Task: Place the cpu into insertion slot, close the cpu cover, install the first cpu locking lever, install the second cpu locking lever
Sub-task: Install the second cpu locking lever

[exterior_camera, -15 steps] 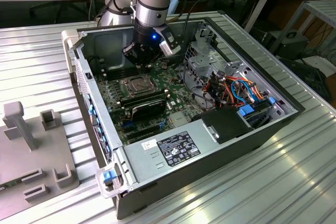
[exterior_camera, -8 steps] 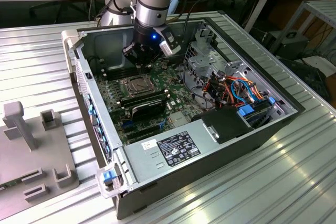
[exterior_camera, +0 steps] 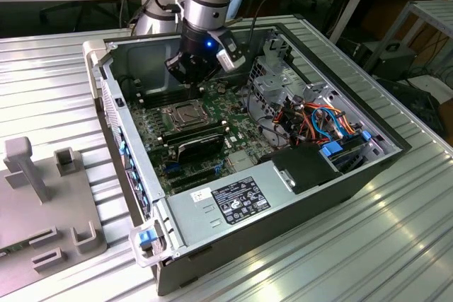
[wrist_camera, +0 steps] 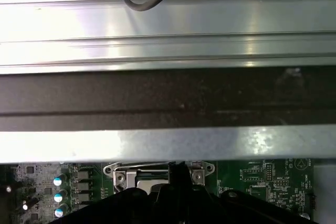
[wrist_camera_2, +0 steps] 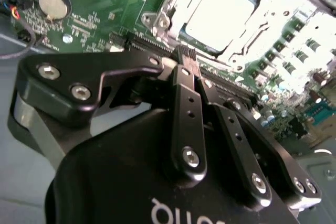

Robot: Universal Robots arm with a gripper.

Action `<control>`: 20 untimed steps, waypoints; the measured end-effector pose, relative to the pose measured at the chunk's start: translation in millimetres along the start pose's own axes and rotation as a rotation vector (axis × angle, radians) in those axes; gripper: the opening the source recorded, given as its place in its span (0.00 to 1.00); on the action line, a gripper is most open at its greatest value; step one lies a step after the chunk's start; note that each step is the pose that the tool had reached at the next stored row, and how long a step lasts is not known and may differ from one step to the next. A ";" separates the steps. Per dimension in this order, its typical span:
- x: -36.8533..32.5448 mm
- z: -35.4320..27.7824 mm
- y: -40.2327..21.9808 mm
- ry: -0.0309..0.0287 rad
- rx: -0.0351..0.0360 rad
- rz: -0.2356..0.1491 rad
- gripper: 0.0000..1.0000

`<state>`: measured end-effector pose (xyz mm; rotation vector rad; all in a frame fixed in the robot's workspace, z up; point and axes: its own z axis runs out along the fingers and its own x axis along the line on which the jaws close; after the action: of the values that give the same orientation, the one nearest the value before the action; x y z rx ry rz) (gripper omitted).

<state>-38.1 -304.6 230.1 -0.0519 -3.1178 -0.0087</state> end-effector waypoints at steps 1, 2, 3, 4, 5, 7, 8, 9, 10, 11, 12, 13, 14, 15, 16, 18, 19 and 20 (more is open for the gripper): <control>0.0 0.0 -1.4 0.0000 0.0005 0.000 0.11; -0.1 0.0 -4.3 0.0000 0.0011 0.000 0.11; -0.2 0.0 -6.0 0.0000 0.0014 0.000 0.11; -0.3 0.0 -7.8 -0.0001 0.0015 0.000 0.11; -0.3 0.0 -9.8 0.0000 0.0016 0.000 0.11; -0.4 -0.1 -12.5 0.0000 0.0021 0.000 0.11; -0.4 -0.1 -13.5 0.0000 0.0021 0.000 0.11; -0.7 -0.1 -14.6 -0.0001 0.0020 0.000 0.11; -1.2 -0.1 -15.0 -0.0002 0.0020 0.000 0.11; -2.5 0.0 -15.2 -0.0001 0.0019 0.000 0.11; -4.4 -0.1 -15.3 0.0002 0.0021 0.000 0.11; -6.7 -0.2 -15.4 0.0005 0.0022 0.000 0.11; -10.9 -0.1 -15.3 0.0010 0.0020 0.000 0.11; -12.4 0.0 -15.3 0.0010 0.0021 0.000 0.11; -13.0 0.0 -15.3 0.0012 0.0023 0.000 0.11; -13.0 0.1 -15.2 0.0011 0.0022 0.000 0.11; -13.0 0.1 -15.2 0.0011 0.0022 0.000 0.11; -13.0 0.2 -15.3 0.0011 0.0021 0.000 0.11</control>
<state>-25.7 -320.3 229.5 -0.0521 -3.1167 -0.0055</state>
